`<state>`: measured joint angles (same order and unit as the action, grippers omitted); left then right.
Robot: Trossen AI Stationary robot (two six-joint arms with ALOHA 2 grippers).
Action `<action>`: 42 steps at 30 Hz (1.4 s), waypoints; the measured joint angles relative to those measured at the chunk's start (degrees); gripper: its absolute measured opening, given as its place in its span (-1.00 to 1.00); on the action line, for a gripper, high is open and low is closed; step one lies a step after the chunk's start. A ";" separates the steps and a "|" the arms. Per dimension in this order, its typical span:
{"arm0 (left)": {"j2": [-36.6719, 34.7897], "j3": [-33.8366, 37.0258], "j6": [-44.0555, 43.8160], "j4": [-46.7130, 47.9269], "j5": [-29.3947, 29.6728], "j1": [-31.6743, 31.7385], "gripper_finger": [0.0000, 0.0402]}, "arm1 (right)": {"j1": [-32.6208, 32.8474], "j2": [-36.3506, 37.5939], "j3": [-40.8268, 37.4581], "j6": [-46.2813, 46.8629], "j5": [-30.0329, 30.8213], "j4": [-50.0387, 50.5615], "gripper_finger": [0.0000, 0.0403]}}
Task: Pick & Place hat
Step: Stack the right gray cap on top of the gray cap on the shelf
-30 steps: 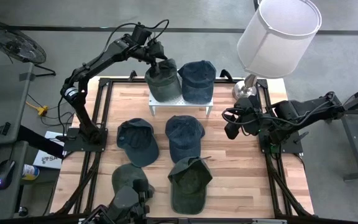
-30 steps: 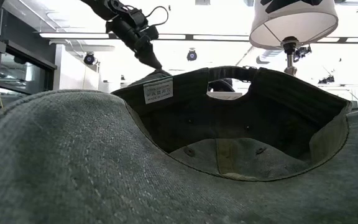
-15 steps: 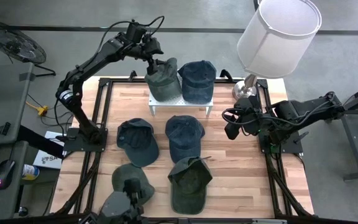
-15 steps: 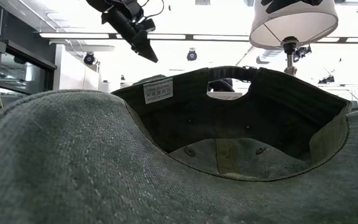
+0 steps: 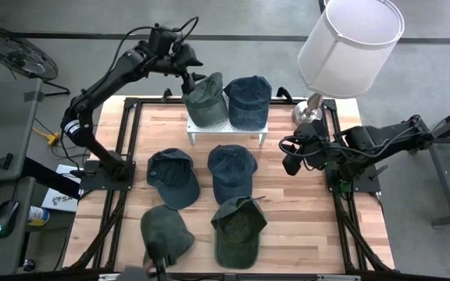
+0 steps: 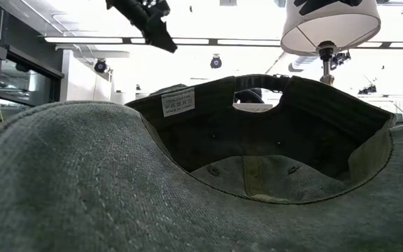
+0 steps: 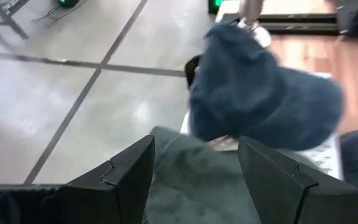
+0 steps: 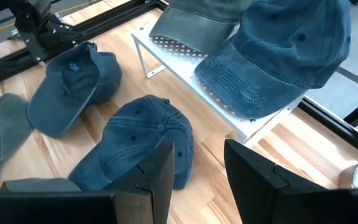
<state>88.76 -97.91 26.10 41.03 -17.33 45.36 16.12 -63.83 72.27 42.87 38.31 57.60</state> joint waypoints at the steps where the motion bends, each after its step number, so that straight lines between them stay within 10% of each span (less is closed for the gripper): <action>1: -0.42 0.00 -0.20 -0.03 0.26 -1.02 0.13 | 0.00 0.00 0.00 -0.66 -0.56 0.00 -0.34; 21: -2.50 0.00 -29.70 0.72 19.04 -31.38 0.13 | 1.04 -0.23 0.00 3.19 -16.53 0.21 -0.34; 42: -0.98 0.08 -54.73 7.76 38.34 -57.75 0.13 | 18.31 -16.22 0.00 14.60 -11.84 4.28 -0.34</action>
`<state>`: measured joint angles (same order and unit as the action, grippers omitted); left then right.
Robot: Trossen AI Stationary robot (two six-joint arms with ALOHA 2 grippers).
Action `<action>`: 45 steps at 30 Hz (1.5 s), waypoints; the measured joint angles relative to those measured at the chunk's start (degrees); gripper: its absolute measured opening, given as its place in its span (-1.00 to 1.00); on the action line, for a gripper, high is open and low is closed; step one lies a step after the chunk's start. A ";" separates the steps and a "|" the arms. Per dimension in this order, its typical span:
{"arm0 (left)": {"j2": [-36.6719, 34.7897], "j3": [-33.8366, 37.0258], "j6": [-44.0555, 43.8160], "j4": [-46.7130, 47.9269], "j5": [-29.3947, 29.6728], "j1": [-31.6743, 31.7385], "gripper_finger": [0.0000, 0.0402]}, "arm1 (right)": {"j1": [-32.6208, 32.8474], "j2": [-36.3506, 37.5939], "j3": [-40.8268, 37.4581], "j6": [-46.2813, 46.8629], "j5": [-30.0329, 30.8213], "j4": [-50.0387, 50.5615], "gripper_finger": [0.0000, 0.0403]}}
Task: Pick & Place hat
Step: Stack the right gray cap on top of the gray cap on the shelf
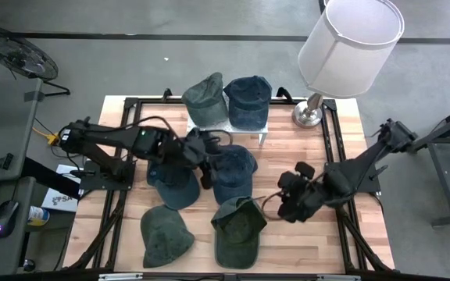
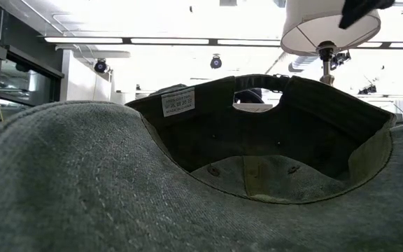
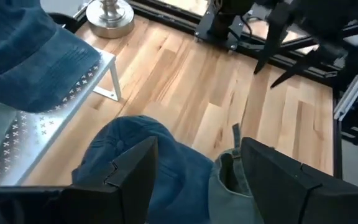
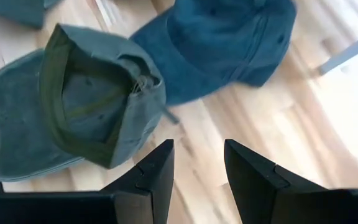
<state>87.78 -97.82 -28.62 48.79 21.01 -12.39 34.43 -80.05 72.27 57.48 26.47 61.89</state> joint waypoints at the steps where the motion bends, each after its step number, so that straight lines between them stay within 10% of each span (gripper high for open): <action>1: 0.19 -0.02 -0.58 -0.10 0.55 -0.66 0.13 | 0.78 -0.86 0.00 1.91 0.04 -0.01 -0.34; 18: 8.01 0.11 -9.74 5.19 1.00 -13.96 0.13 | 9.96 -15.51 0.00 39.03 -4.24 -17.04 -0.34; 45: 8.75 0.11 -18.40 7.98 13.04 -25.23 0.13 | 9.04 -28.73 0.00 45.76 -7.83 -34.26 -0.34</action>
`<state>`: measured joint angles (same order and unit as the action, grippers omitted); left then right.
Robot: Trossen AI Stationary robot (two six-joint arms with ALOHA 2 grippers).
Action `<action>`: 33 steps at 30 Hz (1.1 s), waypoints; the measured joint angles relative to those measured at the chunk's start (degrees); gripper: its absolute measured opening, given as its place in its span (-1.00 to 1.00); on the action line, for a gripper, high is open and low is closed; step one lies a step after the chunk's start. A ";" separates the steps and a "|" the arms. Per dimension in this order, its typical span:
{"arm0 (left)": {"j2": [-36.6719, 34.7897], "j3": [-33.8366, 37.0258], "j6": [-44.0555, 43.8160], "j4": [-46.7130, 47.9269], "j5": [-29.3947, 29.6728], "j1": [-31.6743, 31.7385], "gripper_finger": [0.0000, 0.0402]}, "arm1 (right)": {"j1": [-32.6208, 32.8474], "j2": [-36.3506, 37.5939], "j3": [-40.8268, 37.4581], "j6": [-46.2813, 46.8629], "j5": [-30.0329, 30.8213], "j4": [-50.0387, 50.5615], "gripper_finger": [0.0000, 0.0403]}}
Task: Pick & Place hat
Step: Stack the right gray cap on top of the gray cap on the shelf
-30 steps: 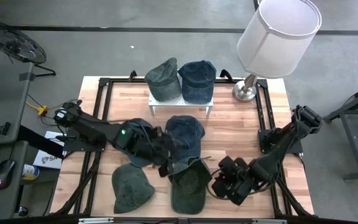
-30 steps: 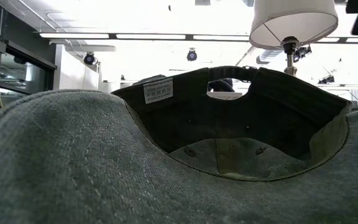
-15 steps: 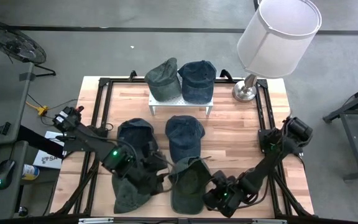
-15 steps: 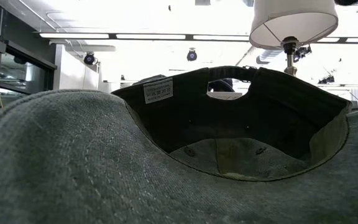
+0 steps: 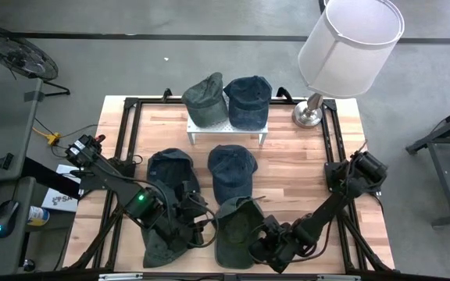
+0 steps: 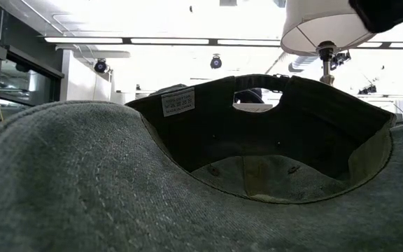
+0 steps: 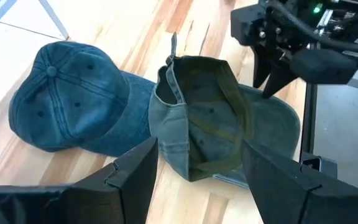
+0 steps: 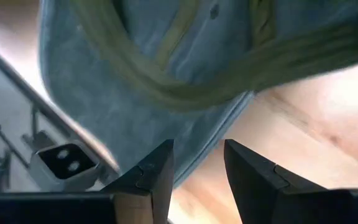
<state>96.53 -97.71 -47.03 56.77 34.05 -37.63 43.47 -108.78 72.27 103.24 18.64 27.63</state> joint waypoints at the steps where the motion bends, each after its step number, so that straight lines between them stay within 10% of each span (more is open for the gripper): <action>1: 0.00 0.00 -0.02 -0.06 0.04 0.00 0.13 | -0.13 -0.24 -0.02 -0.02 0.03 0.15 -0.34; 33: 0.00 -0.02 -2.12 0.42 -0.07 0.11 0.13 | -1.11 2.90 -0.01 -8.99 4.63 4.75 -0.98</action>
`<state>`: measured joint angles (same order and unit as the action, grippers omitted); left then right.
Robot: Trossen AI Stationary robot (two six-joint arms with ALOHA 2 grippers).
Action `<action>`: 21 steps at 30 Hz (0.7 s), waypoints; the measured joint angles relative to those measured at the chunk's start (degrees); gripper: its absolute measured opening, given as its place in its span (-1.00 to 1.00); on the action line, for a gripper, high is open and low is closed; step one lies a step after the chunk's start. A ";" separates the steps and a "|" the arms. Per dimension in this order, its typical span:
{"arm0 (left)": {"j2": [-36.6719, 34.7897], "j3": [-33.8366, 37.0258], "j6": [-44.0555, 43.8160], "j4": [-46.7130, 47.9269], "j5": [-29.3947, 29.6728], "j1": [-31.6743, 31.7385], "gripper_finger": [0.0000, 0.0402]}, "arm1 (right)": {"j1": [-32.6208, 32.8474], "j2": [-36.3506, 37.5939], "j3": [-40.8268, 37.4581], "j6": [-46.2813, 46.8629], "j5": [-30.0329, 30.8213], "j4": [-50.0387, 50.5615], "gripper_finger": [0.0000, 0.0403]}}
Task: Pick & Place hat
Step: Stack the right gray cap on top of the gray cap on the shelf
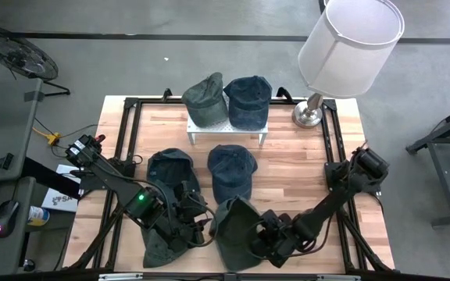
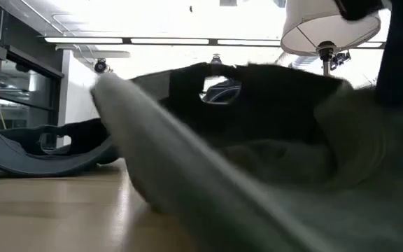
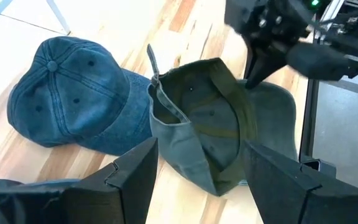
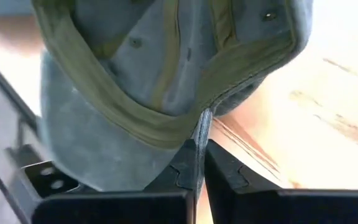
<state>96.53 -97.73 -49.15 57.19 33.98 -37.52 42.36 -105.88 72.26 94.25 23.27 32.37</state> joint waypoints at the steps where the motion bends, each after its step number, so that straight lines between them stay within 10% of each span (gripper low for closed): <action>1: 0.00 0.00 -0.22 0.00 0.00 0.00 0.13 | 0.22 0.90 0.00 -0.21 0.61 0.23 -0.98; 21: -3.32 -0.09 15.23 -18.61 4.17 0.04 0.13 | 9.51 24.63 -0.01 -24.16 12.78 12.82 -0.98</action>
<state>93.21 -97.82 -33.92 38.58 38.15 -37.47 51.86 -81.25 72.25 70.09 36.04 45.19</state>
